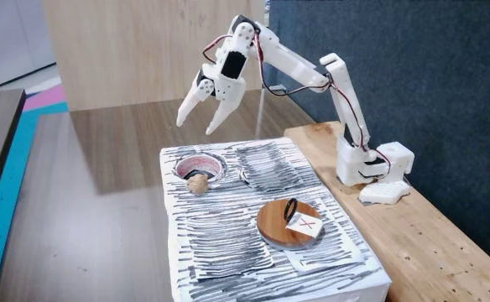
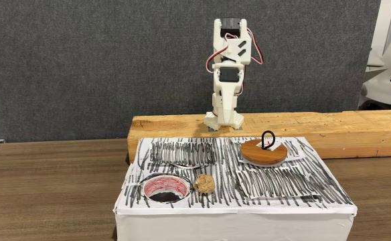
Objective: Pick the brown debris from the hole.
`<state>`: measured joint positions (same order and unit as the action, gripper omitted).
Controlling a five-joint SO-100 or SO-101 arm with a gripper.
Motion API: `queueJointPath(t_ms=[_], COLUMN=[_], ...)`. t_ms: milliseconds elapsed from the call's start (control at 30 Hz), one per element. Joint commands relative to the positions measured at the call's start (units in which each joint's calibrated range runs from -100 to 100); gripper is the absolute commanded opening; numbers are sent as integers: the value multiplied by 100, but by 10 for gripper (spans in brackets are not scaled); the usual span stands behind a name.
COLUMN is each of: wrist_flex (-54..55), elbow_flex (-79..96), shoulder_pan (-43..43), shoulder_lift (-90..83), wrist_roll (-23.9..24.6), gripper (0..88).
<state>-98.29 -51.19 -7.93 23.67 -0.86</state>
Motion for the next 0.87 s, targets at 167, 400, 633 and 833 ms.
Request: queueJointPath(t_ms=[167,400,633,833], wrist_flex=[-45,-45,-45,-45], elbow_flex=[-26,-26,-26,-26], shoulder_pan=[40,40,40,33], shoulder_lift=[-289,-231,-222,-214], wrist_roll=[28,28,28,28], gripper=[230,230,230,230])
